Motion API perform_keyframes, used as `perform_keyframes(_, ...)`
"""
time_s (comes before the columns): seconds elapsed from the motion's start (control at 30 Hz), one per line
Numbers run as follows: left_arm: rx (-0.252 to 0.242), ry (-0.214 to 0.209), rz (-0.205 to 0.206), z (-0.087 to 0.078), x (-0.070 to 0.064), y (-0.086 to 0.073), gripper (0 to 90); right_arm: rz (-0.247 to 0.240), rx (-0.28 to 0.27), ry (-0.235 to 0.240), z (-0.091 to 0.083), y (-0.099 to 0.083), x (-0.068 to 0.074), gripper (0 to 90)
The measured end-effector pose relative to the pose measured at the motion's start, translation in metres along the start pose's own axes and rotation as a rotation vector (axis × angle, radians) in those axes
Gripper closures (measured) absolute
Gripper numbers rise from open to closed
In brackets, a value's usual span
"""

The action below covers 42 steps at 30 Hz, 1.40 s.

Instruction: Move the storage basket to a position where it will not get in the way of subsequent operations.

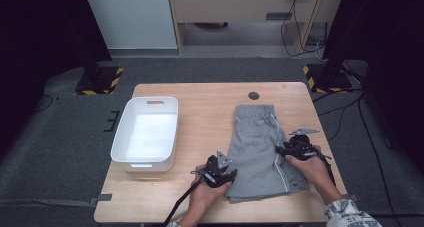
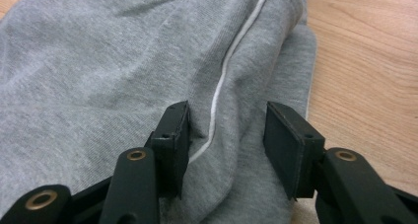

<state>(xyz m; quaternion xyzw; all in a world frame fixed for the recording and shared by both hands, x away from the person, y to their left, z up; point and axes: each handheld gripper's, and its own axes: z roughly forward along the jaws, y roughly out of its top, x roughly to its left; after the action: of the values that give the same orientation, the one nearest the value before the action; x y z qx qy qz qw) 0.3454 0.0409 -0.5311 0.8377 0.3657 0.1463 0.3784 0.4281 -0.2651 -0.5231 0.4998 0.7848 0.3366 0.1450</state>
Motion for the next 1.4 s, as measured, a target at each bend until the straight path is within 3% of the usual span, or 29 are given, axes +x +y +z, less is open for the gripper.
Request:
perform_keyframes(0.1, 0.001, -0.019, 0.005, 0.0, -0.003, 0.0, 77.3, 0.002, -0.005, -0.001, 0.001, 0.0, 0.003, 53.9)
perform_keyframes(0.17, 0.011, -0.013, 0.004, 0.0, -0.002, 0.002, 85.1, -0.008, -0.009, 0.0, 0.002, 0.0, 0.006, 54.9)
perform_keyframes(0.37, 0.038, 0.034, 0.001, -0.011, 0.014, -0.003, 86.8, -0.013, -0.013, 0.016, 0.009, 0.004, 0.018, 55.2)
perform_keyframes(0.53, 0.044, 0.068, -0.02, -0.028, 0.032, -0.016, 86.7, -0.029, -0.016, 0.041, 0.022, 0.014, 0.04, 54.5)
perform_keyframes(0.67, 0.045, 0.078, -0.038, -0.042, 0.044, -0.028, 86.6, -0.058, 0.003, 0.047, 0.031, 0.023, 0.063, 52.9)
perform_keyframes(0.9, 0.049, 0.087, -0.049, -0.056, 0.056, -0.04, 86.2, -0.079, 0.028, 0.067, 0.034, 0.026, 0.08, 46.9)
perform_keyframes(0.97, 0.037, 0.086, -0.065, -0.058, 0.058, -0.04, 84.0, -0.081, 0.037, 0.075, 0.034, 0.028, 0.08, 39.9)
perform_keyframes(1.03, 0.011, 0.09, -0.067, -0.062, 0.058, -0.04, 74.0, -0.086, 0.035, 0.068, 0.031, 0.033, 0.078, 34.1)
perform_keyframes(1.17, -0.016, 0.095, -0.081, -0.07, 0.056, -0.041, 56.1, -0.075, -0.021, 0.079, 0.024, 0.048, 0.074, 27.6)
perform_keyframes(1.33, -0.023, 0.051, -0.098, -0.078, 0.052, -0.045, 46.7, -0.067, -0.059, 0.078, 0.023, 0.074, 0.07, 23.2)
perform_keyframes(1.4, -0.033, 0.056, -0.112, -0.081, 0.051, -0.046, 42.8, -0.056, -0.069, 0.078, 0.025, 0.083, 0.069, 21.4)
